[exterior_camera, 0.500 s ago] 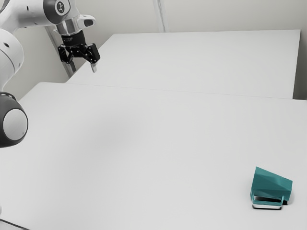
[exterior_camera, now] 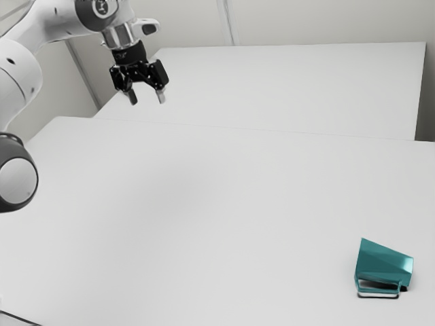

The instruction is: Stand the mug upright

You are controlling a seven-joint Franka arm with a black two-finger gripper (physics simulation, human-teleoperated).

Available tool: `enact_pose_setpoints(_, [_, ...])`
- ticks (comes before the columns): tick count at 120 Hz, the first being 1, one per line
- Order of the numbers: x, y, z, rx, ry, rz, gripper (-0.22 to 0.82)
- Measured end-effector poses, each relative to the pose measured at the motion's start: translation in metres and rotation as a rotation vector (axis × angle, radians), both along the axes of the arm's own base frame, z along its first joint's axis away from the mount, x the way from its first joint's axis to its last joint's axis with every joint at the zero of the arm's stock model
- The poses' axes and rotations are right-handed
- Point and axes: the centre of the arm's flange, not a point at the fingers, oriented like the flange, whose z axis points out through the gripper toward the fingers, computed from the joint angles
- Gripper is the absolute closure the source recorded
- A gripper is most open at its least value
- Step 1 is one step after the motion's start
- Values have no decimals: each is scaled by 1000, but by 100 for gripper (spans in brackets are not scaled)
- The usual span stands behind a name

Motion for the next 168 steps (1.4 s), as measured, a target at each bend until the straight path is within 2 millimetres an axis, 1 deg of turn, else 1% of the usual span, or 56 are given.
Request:
enact_pose_setpoints(10, [-30, -27, -20, -60, 25, -17, 0])
enact_pose_setpoints(21, [-56, -64, -39, -167, 14, -23, 0])
enact_pose_setpoints(35, [-103, -103, -88, -392, 22, 45, 0])
enact_pose_setpoints(43, [-121, -123, -115, -517, 20, 96, 0])
enact_pose_setpoints(47, [-126, -132, -126, -571, 15, 122, 0])
enact_pose_setpoints(54, [-131, -150, -139, -649, -6, 153, 0])
enact_pose_setpoints(68, [-140, -203, -160, -748, -35, 154, 0])
enact_pose_setpoints(81, [-152, -248, -185, -780, -43, 125, 0])
enact_pose_setpoints(102, [-189, -306, -224, -792, -26, 58, 0])
enact_pose_setpoints(106, [-192, -312, -230, -796, -26, 55, 0])
enact_pose_setpoints(109, [-192, -313, -234, -798, -31, 59, 0])
enact_pose_setpoints(122, [-173, -295, -251, -827, -67, 139, 0])
enact_pose_setpoints(129, [-169, -294, -259, -841, -77, 155, 0])
enact_pose_setpoints(143, [-172, -309, -272, -854, -85, 136, 0])
enact_pose_setpoints(153, [-177, -323, -280, -857, -89, 106, 0])
enact_pose_setpoints(168, [-178, -346, -288, -864, -98, 57, 0])
